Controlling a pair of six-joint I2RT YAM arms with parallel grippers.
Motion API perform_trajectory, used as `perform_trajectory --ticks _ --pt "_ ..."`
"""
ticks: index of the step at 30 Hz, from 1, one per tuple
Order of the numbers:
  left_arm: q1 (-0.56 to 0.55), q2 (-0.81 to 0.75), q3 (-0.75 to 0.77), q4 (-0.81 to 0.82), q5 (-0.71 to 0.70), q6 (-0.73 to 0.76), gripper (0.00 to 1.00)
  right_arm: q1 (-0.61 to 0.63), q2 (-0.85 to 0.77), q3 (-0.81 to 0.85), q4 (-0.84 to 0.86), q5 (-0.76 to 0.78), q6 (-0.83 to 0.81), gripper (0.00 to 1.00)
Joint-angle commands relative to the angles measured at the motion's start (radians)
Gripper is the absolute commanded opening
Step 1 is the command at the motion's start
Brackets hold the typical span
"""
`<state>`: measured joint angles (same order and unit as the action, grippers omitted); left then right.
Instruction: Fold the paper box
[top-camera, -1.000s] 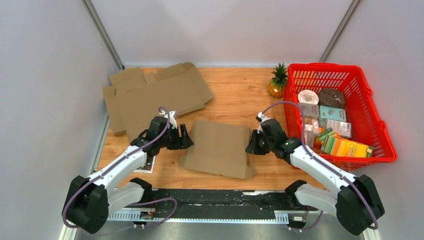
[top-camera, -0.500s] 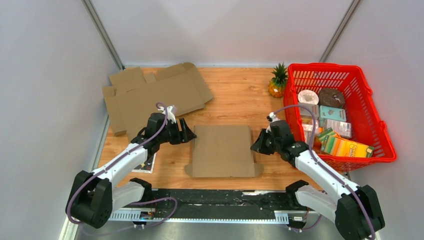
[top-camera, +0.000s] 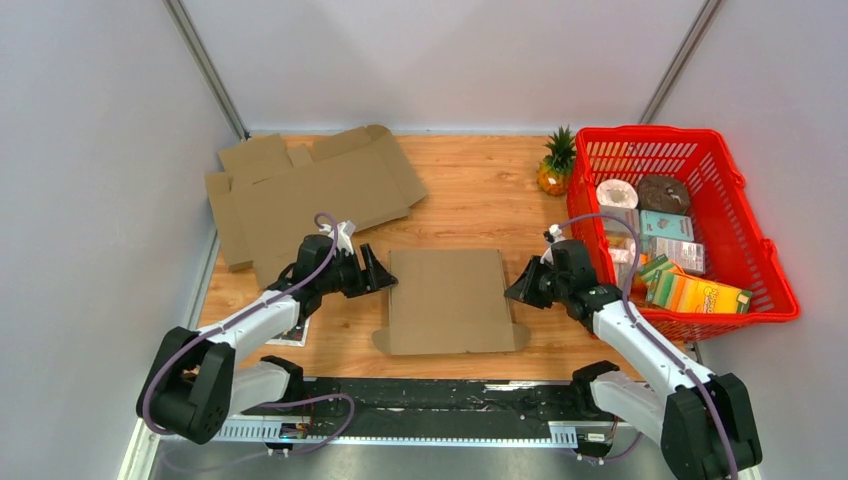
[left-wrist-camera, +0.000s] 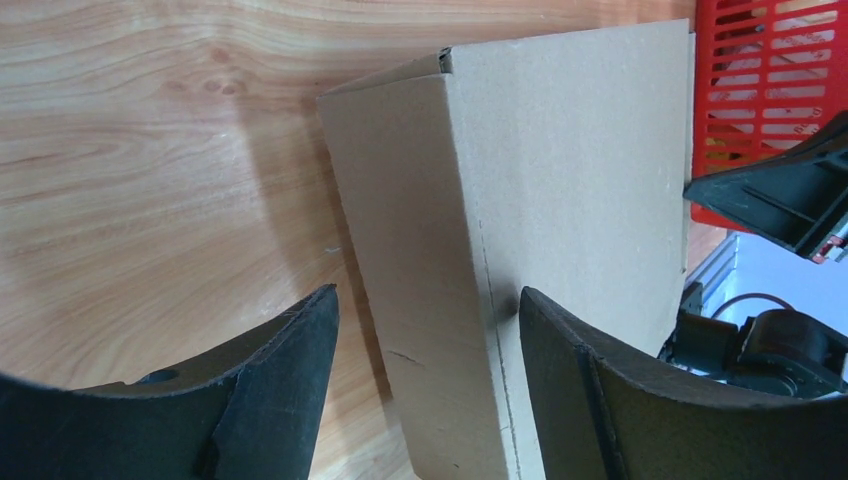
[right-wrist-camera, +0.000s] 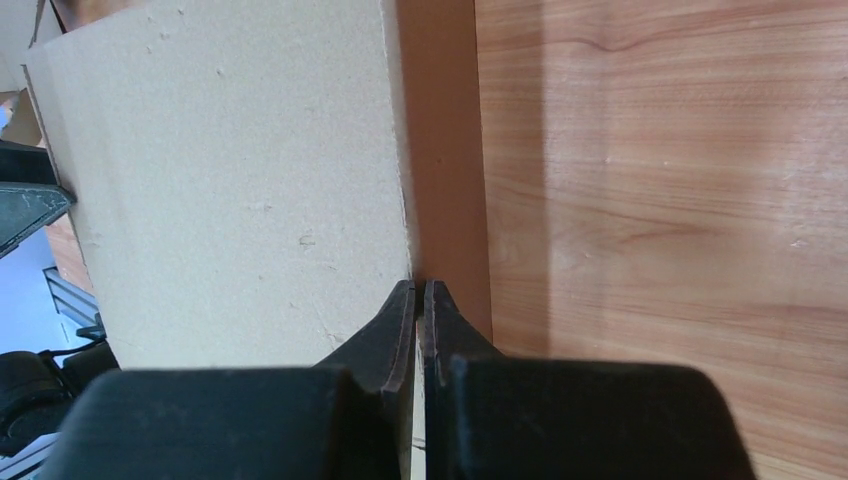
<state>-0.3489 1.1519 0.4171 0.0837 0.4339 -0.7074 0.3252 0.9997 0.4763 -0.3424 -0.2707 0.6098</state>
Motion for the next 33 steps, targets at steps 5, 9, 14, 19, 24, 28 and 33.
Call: perform_trajectory --ticks 5,9,14,19,24,28,33 --pt "0.005 0.055 -0.044 0.214 0.114 -0.116 0.75 -0.054 0.037 -0.059 -0.067 0.071 -0.024 0.00" --pt "0.004 0.075 -0.086 0.304 0.128 -0.173 0.75 -0.055 0.050 -0.057 -0.063 0.071 -0.030 0.00" --pt "0.005 0.043 -0.092 0.194 0.043 -0.162 0.76 -0.060 0.053 -0.056 -0.063 0.070 -0.030 0.00" --pt "0.005 0.057 -0.126 0.249 0.032 -0.210 0.76 -0.069 0.056 -0.057 -0.061 0.064 -0.031 0.00" --pt "0.005 0.082 -0.192 0.405 0.045 -0.296 0.77 -0.078 0.063 -0.056 -0.058 0.053 -0.033 0.00" --pt "0.005 0.025 -0.265 0.553 0.040 -0.334 0.77 -0.094 0.066 -0.056 -0.060 0.051 -0.030 0.00" --pt "0.005 -0.026 -0.261 0.593 0.098 -0.365 0.77 -0.092 0.071 -0.057 -0.061 0.064 -0.030 0.00"
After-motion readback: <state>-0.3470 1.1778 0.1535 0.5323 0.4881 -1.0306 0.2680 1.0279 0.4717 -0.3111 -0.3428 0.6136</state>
